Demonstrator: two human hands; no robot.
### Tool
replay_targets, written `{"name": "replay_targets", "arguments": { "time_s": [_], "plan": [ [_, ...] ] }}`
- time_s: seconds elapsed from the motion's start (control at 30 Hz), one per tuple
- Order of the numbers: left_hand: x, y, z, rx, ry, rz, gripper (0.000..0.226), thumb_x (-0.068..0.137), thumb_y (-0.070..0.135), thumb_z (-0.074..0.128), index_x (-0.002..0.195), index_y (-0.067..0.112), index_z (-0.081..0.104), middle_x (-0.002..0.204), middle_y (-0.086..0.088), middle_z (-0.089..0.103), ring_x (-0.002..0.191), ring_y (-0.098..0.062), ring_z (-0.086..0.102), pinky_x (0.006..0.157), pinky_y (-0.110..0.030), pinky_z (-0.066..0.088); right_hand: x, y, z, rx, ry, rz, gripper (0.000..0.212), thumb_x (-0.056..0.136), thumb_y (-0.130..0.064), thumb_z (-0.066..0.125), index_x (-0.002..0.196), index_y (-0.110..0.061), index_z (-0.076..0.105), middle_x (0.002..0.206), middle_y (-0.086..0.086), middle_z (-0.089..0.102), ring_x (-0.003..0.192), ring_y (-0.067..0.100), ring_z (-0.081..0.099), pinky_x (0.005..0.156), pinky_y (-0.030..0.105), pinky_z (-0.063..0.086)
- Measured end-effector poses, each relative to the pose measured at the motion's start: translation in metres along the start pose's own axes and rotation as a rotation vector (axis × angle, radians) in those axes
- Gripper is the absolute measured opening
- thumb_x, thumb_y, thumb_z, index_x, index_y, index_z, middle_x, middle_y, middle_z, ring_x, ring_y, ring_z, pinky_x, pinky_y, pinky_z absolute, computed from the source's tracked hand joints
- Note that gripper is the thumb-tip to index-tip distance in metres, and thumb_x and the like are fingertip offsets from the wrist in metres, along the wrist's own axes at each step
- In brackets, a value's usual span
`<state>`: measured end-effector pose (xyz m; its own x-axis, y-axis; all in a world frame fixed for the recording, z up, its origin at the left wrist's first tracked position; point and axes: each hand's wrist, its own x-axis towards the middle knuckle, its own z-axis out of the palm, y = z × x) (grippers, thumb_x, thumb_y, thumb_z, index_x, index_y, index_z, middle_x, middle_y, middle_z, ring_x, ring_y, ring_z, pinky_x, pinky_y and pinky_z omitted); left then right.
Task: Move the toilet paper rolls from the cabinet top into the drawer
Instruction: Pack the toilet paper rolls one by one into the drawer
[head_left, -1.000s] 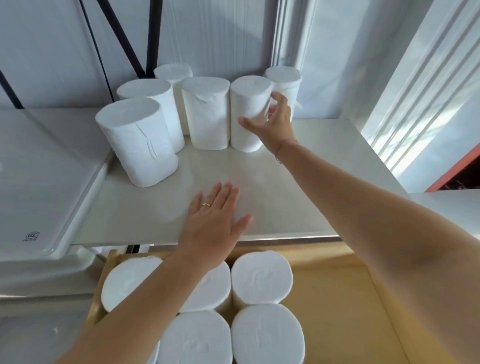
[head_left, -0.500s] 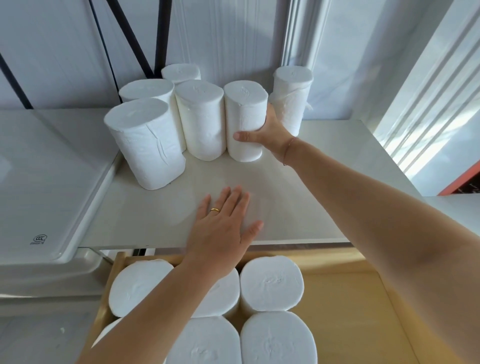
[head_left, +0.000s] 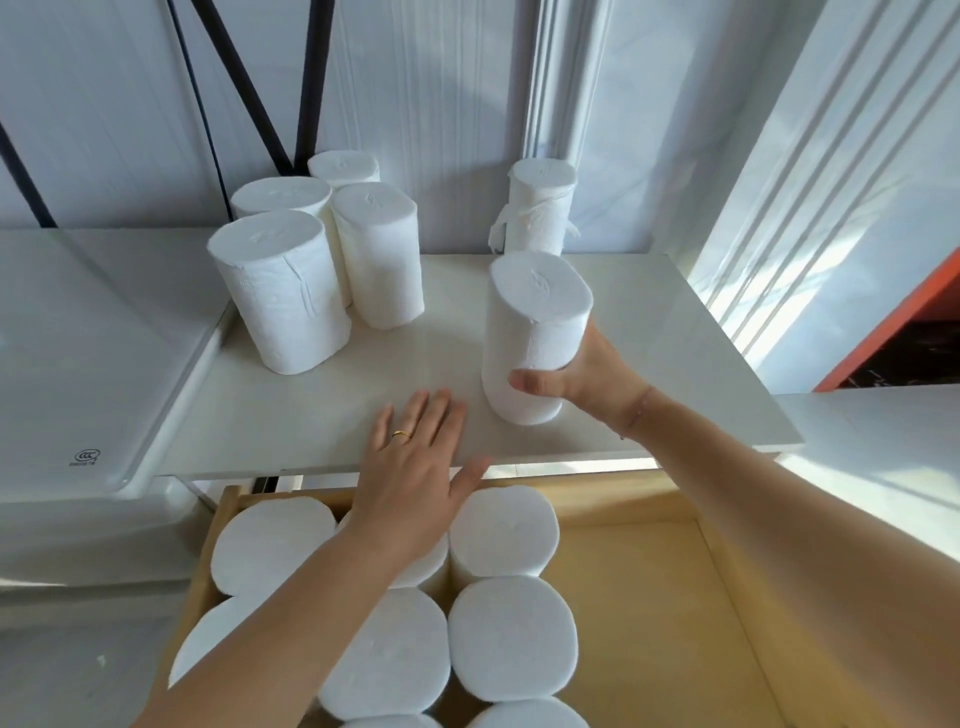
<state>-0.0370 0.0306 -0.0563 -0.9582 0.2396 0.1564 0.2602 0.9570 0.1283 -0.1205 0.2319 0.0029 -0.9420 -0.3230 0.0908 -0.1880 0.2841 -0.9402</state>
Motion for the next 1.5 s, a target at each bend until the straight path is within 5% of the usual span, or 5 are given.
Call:
{"name": "replay_targets", "arguments": {
  "time_s": [0.43, 0.9, 1.2, 1.33, 1.5],
  "plan": [
    [-0.063, 0.053, 0.007, -0.046, -0.064, 0.126, 0.078, 0.084, 0.064, -0.006, 0.149, 0.022, -0.003, 0.156, 0.005, -0.013, 0.137, -0.009, -0.028, 0.111, -0.031, -0.022, -0.160, 0.001, -0.023, -0.018, 0.085, 0.032, 0.096, 0.058, -0.033, 0.085, 0.140, -0.016, 0.037, 0.131, 0.004, 0.057, 0.122, 0.019, 0.055, 0.103, 0.043, 0.047],
    [-0.082, 0.072, 0.023, -0.073, -0.159, 0.178, 0.066, 0.093, 0.056, 0.010, 0.148, 0.026, -0.011, 0.156, 0.009, -0.017, 0.139, -0.006, -0.024, 0.114, -0.034, -0.016, -0.193, 0.097, -0.004, -0.160, -0.061, 0.389, 0.105, 0.057, -0.019, 0.086, 0.139, -0.034, 0.022, 0.121, -0.008, 0.049, 0.118, 0.017, 0.050, 0.093, 0.030, 0.049],
    [-0.086, 0.071, 0.025, -0.064, -0.161, 0.183, 0.066, 0.092, 0.058, 0.007, 0.147, 0.027, -0.012, 0.155, 0.010, -0.019, 0.139, -0.006, -0.026, 0.114, -0.035, -0.016, -0.203, 0.083, -0.024, -0.027, -0.327, 0.554, 0.123, 0.058, -0.018, 0.085, 0.150, -0.033, 0.004, 0.137, -0.003, 0.042, 0.129, 0.016, 0.043, 0.106, 0.036, 0.045],
    [-0.085, 0.072, 0.024, -0.059, -0.166, 0.177, 0.066, 0.093, 0.057, 0.007, 0.147, 0.026, -0.012, 0.155, 0.010, -0.020, 0.139, -0.006, -0.026, 0.114, -0.035, -0.017, -0.184, 0.050, -0.051, -0.322, -0.397, 0.473, 0.130, 0.059, -0.029, 0.087, 0.151, -0.041, -0.004, 0.158, -0.006, 0.020, 0.141, 0.010, 0.025, 0.115, 0.030, 0.029],
    [-0.085, 0.072, 0.024, -0.059, -0.177, 0.181, 0.064, 0.094, 0.056, 0.009, 0.146, 0.028, -0.012, 0.156, 0.009, -0.019, 0.140, -0.007, -0.025, 0.113, -0.034, -0.019, -0.160, 0.030, -0.047, -0.658, -0.615, 0.261, 0.117, 0.064, -0.028, 0.085, 0.144, -0.057, 0.004, 0.156, -0.021, 0.007, 0.144, 0.009, 0.017, 0.116, 0.033, 0.025]
  ]
}}
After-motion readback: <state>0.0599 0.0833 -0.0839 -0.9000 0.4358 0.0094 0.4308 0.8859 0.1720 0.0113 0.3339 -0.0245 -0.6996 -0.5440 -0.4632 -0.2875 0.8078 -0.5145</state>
